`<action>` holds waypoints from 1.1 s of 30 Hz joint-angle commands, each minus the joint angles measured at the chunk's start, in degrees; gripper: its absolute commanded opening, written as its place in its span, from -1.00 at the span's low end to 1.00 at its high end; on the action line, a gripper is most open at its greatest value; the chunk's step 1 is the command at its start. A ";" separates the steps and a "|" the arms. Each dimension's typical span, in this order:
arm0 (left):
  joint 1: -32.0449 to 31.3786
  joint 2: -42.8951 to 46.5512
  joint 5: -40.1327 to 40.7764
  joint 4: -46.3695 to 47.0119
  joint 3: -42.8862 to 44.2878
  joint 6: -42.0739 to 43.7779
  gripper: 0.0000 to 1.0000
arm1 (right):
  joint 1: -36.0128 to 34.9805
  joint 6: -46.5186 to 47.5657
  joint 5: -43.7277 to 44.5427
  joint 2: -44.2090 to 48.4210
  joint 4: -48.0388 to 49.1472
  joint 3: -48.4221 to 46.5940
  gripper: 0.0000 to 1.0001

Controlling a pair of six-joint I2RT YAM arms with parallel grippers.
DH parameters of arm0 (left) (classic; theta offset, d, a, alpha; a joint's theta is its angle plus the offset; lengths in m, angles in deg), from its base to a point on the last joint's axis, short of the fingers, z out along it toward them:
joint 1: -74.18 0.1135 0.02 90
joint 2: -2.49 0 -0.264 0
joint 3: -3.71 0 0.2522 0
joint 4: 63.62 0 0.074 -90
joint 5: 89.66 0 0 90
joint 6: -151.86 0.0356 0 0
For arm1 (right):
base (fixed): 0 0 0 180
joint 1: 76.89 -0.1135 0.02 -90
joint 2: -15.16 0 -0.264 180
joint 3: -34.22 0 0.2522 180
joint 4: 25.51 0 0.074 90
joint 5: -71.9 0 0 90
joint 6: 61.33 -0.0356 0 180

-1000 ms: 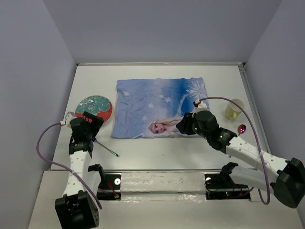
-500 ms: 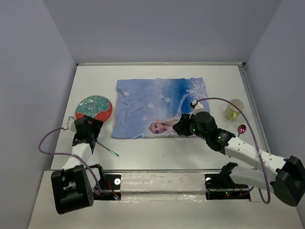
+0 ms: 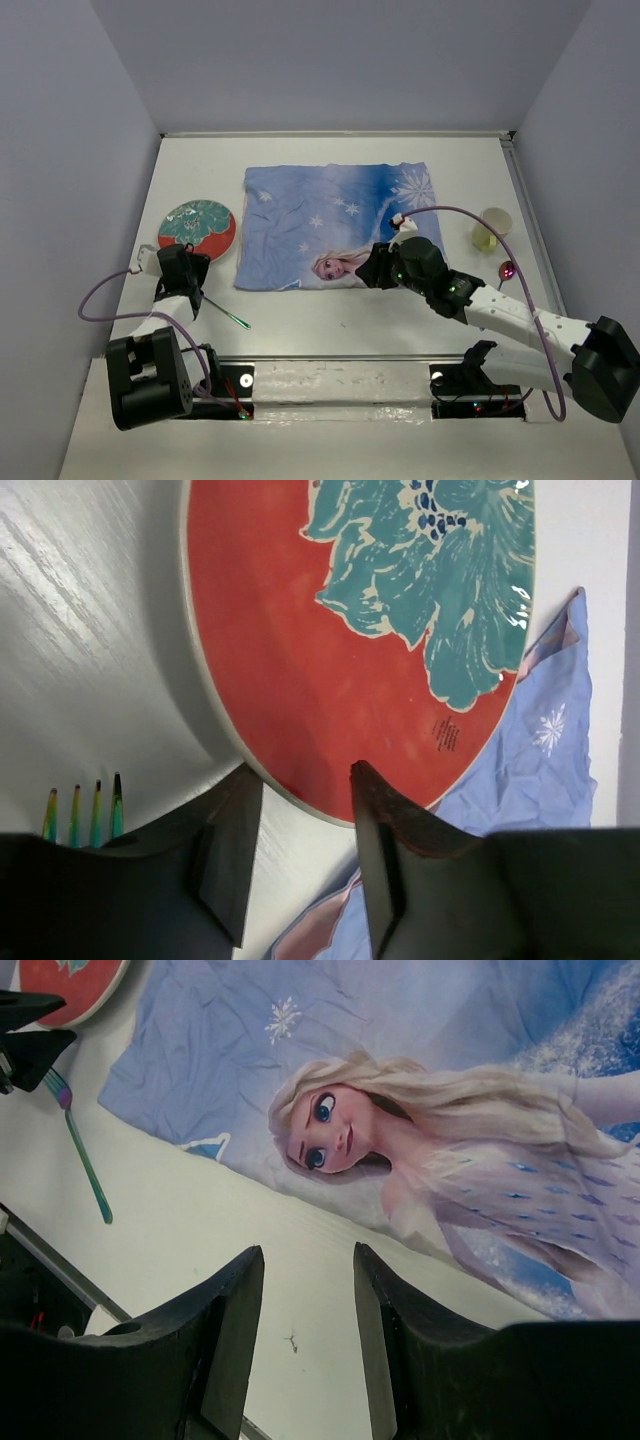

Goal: Set the dinner table for one person

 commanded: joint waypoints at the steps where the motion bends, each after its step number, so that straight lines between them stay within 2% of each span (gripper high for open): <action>1: 0.39 -0.52 3.59 5.01 -0.76 -1.18 -0.07 | -0.82 0.01 0.80 0.34 3.11 -1.50 -0.06; 5: 0.39 -1.14 3.68 8.43 -2.17 -1.45 -0.15 | -0.82 -0.25 0.98 0.87 2.76 -1.51 -0.06; 14: 0.30 -6.66 4.46 12.75 -2.44 -3.47 -0.15 | -1.35 -0.08 1.85 3.76 0.13 -1.85 -0.06; 21: 0.56 -9.14 2.19 19.68 -3.05 -3.56 -0.95 | -1.35 0.63 2.73 5.80 -2.69 -2.47 -0.06; 22: 0.56 -9.14 2.09 20.04 -2.96 -3.64 -1.00 | -1.35 0.80 2.82 5.79 -3.13 -2.73 -0.06; 28: 1.61 -4.75 1.31 22.32 -2.78 -3.82 -1.00 | -1.35 0.72 4.31 8.07 -3.66 -1.77 -0.06; 33: 3.20 2.54 -2.38 25.14 -1.57 -6.19 -1.00 | -1.35 0.54 5.45 10.97 -4.45 -1.07 -0.06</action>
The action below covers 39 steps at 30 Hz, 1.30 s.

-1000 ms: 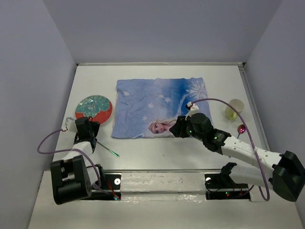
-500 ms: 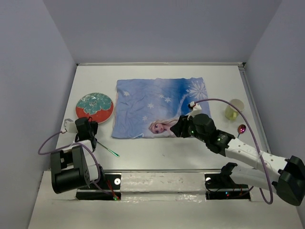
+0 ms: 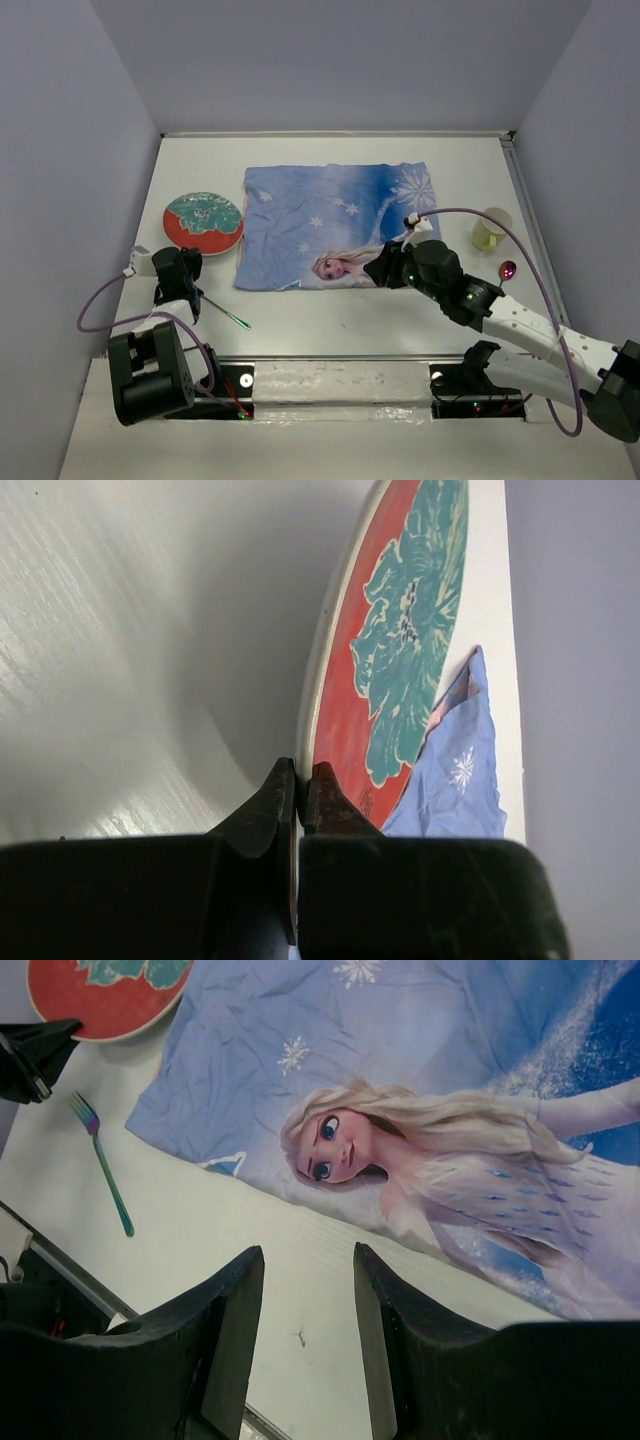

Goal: Set the dinner table for one person

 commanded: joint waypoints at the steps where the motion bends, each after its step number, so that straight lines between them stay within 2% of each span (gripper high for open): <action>1: 1.34 7.66 -3.50 8.36 2.24 -1.56 -1.00 | -0.61 0.48 2.51 3.83 0.08 -0.50 -0.06; 12: 7.14 14.00 -13.87 7.56 8.39 -3.06 -1.00 | -0.61 0.56 4.44 2.17 -1.42 -0.50 -0.06; 18: 5.31 14.09 -22.30 7.30 11.74 -3.23 -1.00 | -0.61 1.53 6.11 2.95 -1.68 -0.67 -0.06; 22: -3.38 13.91 -24.96 6.25 12.10 -0.34 -1.00 | 1.67 2.76 6.72 3.92 -4.14 -3.04 -0.06; 25: -13.92 12.42 -23.73 6.16 13.06 2.30 -1.00 | 2.47 3.73 9.18 4.01 -7.65 -5.76 -0.07; 26: -20.39 11.03 -22.24 6.16 13.84 3.17 -1.00 | 3.77 4.08 9.71 4.10 -9.66 -7.16 -0.07; 30: -31.23 5.75 -19.59 10.00 16.04 2.75 -1.00 | 6.41 5.13 11.03 4.98 -12.75 -9.54 -0.08; 34: -36.34 -1.89 -19.15 13.53 19.72 2.13 -1.00 | 7.82 5.40 11.21 6.03 -15.21 -11.04 -0.09; 39: -38.56 -13.32 -19.42 17.57 24.22 2.30 -1.00 | 8.36 5.22 11.47 6.12 -17.41 -11.83 -0.09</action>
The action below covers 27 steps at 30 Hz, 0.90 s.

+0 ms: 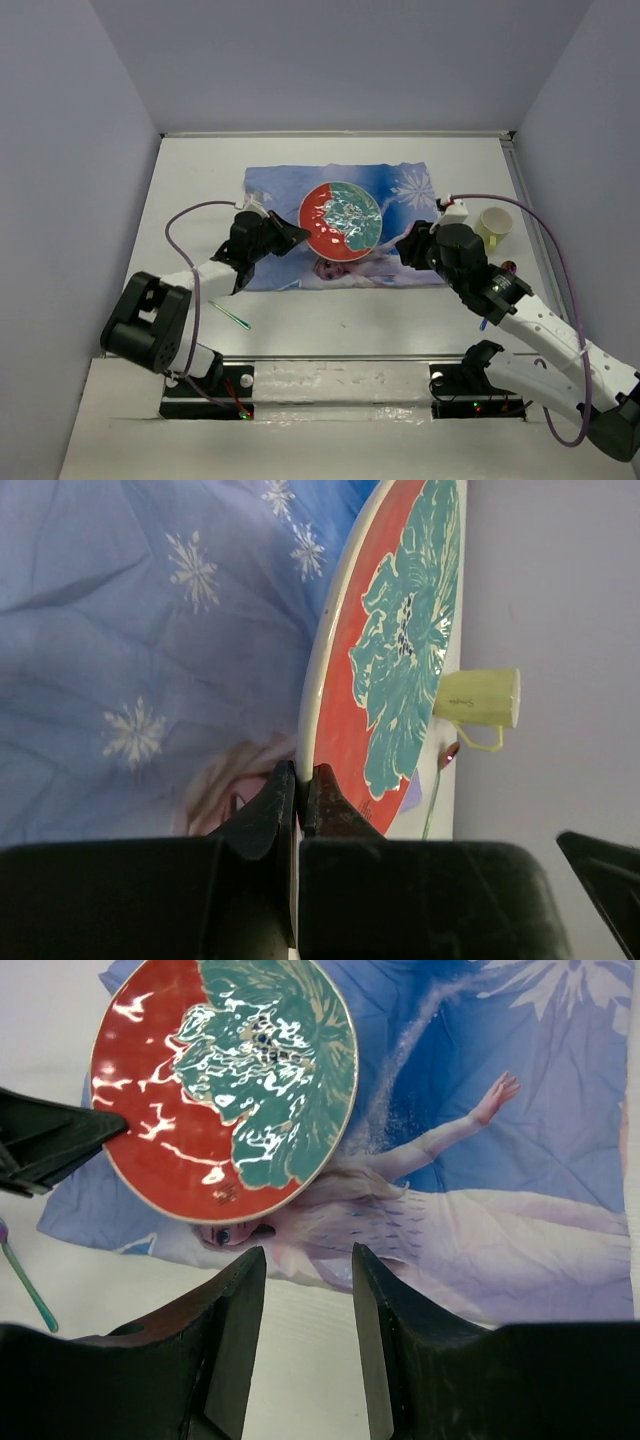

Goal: Set the dinner table for one person

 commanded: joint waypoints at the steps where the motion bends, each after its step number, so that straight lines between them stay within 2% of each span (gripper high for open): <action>1: -0.42 -5.00 0.58 19.33 7.55 -1.96 -1.00 | 0.53 0.74 1.59 0.46 -2.81 -2.76 -0.09; 5: -0.85 -12.64 -1.35 22.75 9.65 -3.45 -1.00 | 0.53 0.39 1.51 -0.07 -2.99 -2.41 -0.09; 16: -1.30 -18.72 1.11 21.18 10.27 -3.10 -1.00 | 0.53 -0.58 1.07 -2.09 -2.81 -1.18 -0.09; 17: -1.21 -19.77 1.20 21.09 10.27 -3.10 -0.68 | 0.53 -0.49 1.24 -2.09 -2.73 -1.18 -0.08; 19: -1.30 -20.13 1.63 20.74 9.48 -3.28 -0.25 | 0.53 -0.49 1.77 -1.91 -2.90 -1.01 -0.08; 20: -1.30 -19.96 2.33 20.05 9.31 -2.93 0.16 | 0.53 -0.32 2.38 -1.74 -3.08 -1.00 -0.07; 22: -1.21 -19.25 3.22 18.03 8.96 -2.05 0.66 | 0.53 -0.31 3.17 -1.74 -3.78 -1.35 -0.07; 24: -1.30 -17.85 4.36 16.79 8.78 -0.99 0.98 | 1.14 -0.05 4.67 -2.00 -4.74 -2.32 -0.07; 27: -1.21 -14.69 6.03 14.42 7.82 0.41 0.98 | 2.98 0.91 6.86 -2.53 -6.32 -3.98 -0.05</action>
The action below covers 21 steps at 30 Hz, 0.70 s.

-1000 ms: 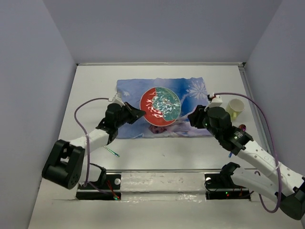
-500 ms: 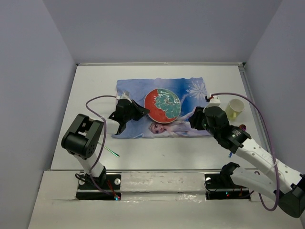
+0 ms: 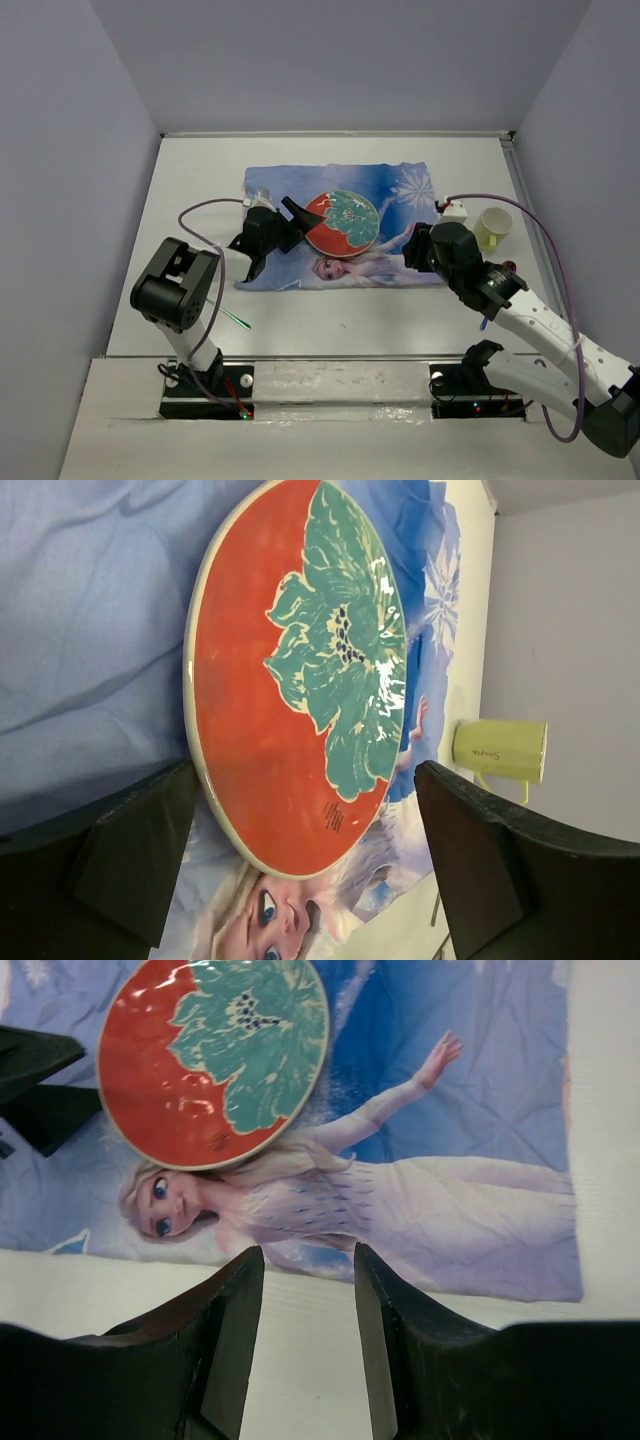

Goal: Set the dinner table for one person

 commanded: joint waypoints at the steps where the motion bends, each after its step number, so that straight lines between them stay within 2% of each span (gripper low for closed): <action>1: -0.25 7.19 3.58 0.98 1.17 3.12 0.98 | 3.12 1.11 5.01 -0.23 -2.44 -4.23 -0.05; 7: -0.34 19.75 10.96 -11.50 0.38 9.98 0.98 | 14.71 4.79 8.45 -1.72 -4.99 -7.92 -0.03; 10: -0.42 29.49 11.93 -15.10 -2.25 12.61 0.98 | 25.67 7.17 7.48 -5.58 -4.99 -11.17 -0.03; 11: -0.51 29.53 11.94 -16.16 -2.61 13.14 0.98 | 27.81 7.61 6.95 -6.55 -4.99 -11.18 -0.03; 14: -1.21 40.73 9.93 -21.78 -2.18 16.83 0.98 | 34.56 8.23 3.80 -10.67 -4.03 -13.28 -0.02; 16: -1.65 45.15 7.56 -25.47 0.02 19.38 0.98 | 36.52 8.06 2.56 -12.70 -3.24 -13.99 -0.01; 17: -2.26 47.35 6.15 -30.36 1.07 20.87 0.98 | 37.14 7.88 2.12 -13.58 -2.89 -14.43 -0.01; 21: -2.62 60.08 2.28 -40.76 6.34 33.23 0.98 | 39.51 7.44 0.19 -21.04 -0.78 -18.28 0.00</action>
